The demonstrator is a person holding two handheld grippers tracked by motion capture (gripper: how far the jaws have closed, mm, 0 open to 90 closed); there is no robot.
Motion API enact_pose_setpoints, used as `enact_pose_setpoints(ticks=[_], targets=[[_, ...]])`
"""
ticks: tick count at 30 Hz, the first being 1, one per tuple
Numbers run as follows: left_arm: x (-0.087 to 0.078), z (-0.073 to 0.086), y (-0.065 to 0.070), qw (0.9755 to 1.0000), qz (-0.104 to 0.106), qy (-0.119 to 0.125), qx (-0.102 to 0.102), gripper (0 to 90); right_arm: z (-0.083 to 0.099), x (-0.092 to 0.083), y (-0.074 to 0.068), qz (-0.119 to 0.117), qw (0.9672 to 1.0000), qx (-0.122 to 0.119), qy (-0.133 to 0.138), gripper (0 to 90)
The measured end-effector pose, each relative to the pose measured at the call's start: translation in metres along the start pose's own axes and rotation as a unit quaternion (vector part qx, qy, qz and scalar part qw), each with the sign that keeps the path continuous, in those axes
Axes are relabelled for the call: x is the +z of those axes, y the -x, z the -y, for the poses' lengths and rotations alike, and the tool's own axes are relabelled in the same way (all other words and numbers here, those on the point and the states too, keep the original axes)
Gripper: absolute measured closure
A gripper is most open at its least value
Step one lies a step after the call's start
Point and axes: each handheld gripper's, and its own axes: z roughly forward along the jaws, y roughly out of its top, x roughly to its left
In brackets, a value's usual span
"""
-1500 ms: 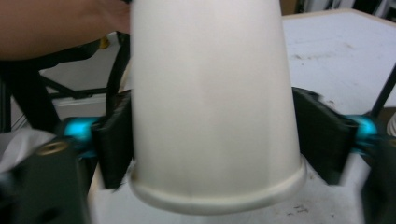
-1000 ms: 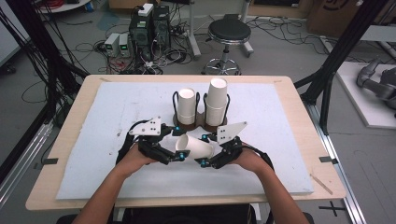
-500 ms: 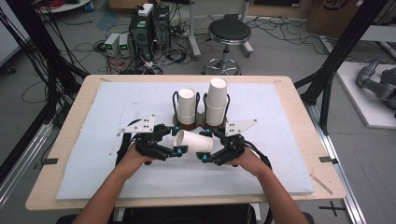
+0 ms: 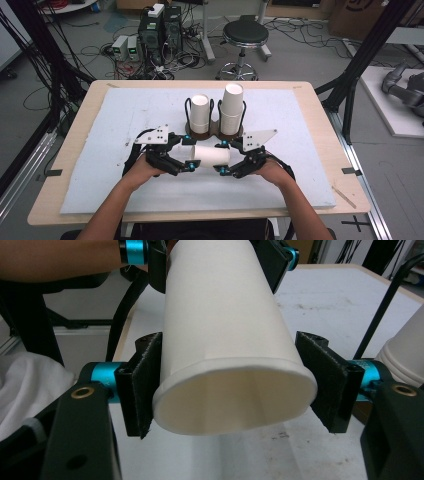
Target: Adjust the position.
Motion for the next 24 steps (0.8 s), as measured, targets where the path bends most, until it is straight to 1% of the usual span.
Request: enact_pose_setpoints(ticks=[1,2,3,4,5,6,7,8,9,10,11,12,13,14,15,16,17,18,19,20,21,22,23,24], targets=[[0.0011,0.0006,0.0007,0.9999,0.012,-0.003,0.000,32.4,0.0002,-0.0001,0.0002,-0.002,1.0000,0.000,-0.004,31.7],[0.0015,0.0009,0.0009,0.9998,0.019,-0.007,0.006,34.3,0.0005,-0.0001,0.0004,-0.003,1.0000,0.002,-0.003,31.7],[0.0022,0.0013,0.0015,0.9997,0.019,-0.012,0.010,34.3,0.0005,-0.0001,0.0004,-0.003,1.0000,0.002,-0.003,31.7],[0.0024,0.0016,0.0014,0.9996,0.022,-0.015,0.008,34.8,0.0007,-0.0016,0.0003,-0.009,0.9999,0.008,-0.001,30.8],[0.0022,0.0020,0.0006,0.9996,0.025,-0.014,0.004,34.8,0.0007,-0.0016,0.0003,-0.009,0.9999,0.008,-0.001,30.8],[0.0020,0.0022,-0.0001,0.9995,0.028,-0.014,0.004,34.6,0.0003,-0.0015,0.0013,-0.010,0.9995,0.024,0.018,27.5],[0.0024,0.0022,0.0001,0.9997,0.021,-0.012,0.006,34.6,-0.0001,-0.0014,0.0017,-0.004,0.9990,0.035,0.026,19.1],[0.0024,0.0022,0.0001,0.9997,0.021,-0.012,0.006,34.6,-0.0003,-0.0009,0.0013,0.007,0.9983,0.048,0.031,17.6],[0.0015,0.0025,-0.0012,0.9998,0.020,-0.005,0.003,34.6,-0.0001,-0.0002,0.0025,0.014,0.9976,0.057,0.037,17.6],[0.0001,0.0028,-0.0022,0.9998,0.019,0.007,-0.002,34.6,0.0006,-0.0002,0.0031,0.012,0.9965,0.071,0.044,17.6],[-0.0022,0.0028,-0.0034,0.9996,0.020,0.019,-0.006,34.6,0.0006,-0.0002,0.0031,0.012,0.9965,0.071,0.044,17.6],[-0.0046,0.0029,-0.0045,0.9992,0.021,0.033,-0.012,34.7,0.0036,0.0003,0.0040,0.012,0.9938,0.089,0.066,17.6],[-0.0059,0.0028,-0.0051,0.9987,0.022,0.042,-0.016,34.7,0.0043,0.0008,0.0036,0.008,0.9929,0.095,0.072,17.6],[-0.0066,0.0029,-0.0054,0.9985,0.023,0.046,-0.017,34.7,0.0043,0.0008,0.0036,0.008,0.9929,0.095,0.072,17.6],[-0.0070,0.0031,-0.0058,0.9983,0.027,0.049,-0.018,34.7,0.0042,0.0012,0.0033,-0.001,0.9925,0.090,0.082,18.4],[-0.0067,0.0034,-0.0056,0.9981,0.029,0.051,-0.018,34.7,0.0042,0.0012,0.0033,-0.001,0.9925,0.090,0.082,18.4],[-0.0065,0.0040,-0.0060,0.9979,0.031,0.053,-0.020,34.9,0.0028,-0.0009,0.0034,0.003,0.9928,0.080,0.090,22.4],[-0.0065,0.0040,-0.0060,0.9979,0.031,0.053,-0.020,35.0,0.0028,-0.0009,0.0034,0.003,0.9928,0.080,0.090,22.4],[-0.0060,0.0045,-0.0064,0.9981,0.032,0.049,-0.021,35.1,0.0017,-0.0039,0.0037,0.006,0.9931,0.068,0.095,24.8],[-0.0054,0.0049,-0.0064,0.9982,0.033,0.045,-0.021,35.0,0.0014,-0.0046,0.0036,0.008,0.9934,0.063,0.096,25.2],[-0.0038,0.0061,-0.0064,0.9984,0.033,0.040,-0.022,35.0,0.0011,-0.0054,0.0026,0.008,0.9938,0.062,0.092,26.1],[-0.0038,0.0061,-0.0064,0.9984,0.033,0.040,-0.022,34.9,0.0011,-0.0054,0.0026,0.008,0.9938,0.062,0.092,26.1],[-0.0030,0.0067,-0.0063,0.9984,0.032,0.038,-0.027,34.1,0.0012,-0.0069,0.0028,0.007,0.9943,0.058,0.089,27.2],[-0.0025,0.0069,-0.0062,0.9986,0.027,0.036,-0.027,32.2,0.0010,-0.0072,0.0031,0.007,0.9943,0.055,0.092,28.6]])
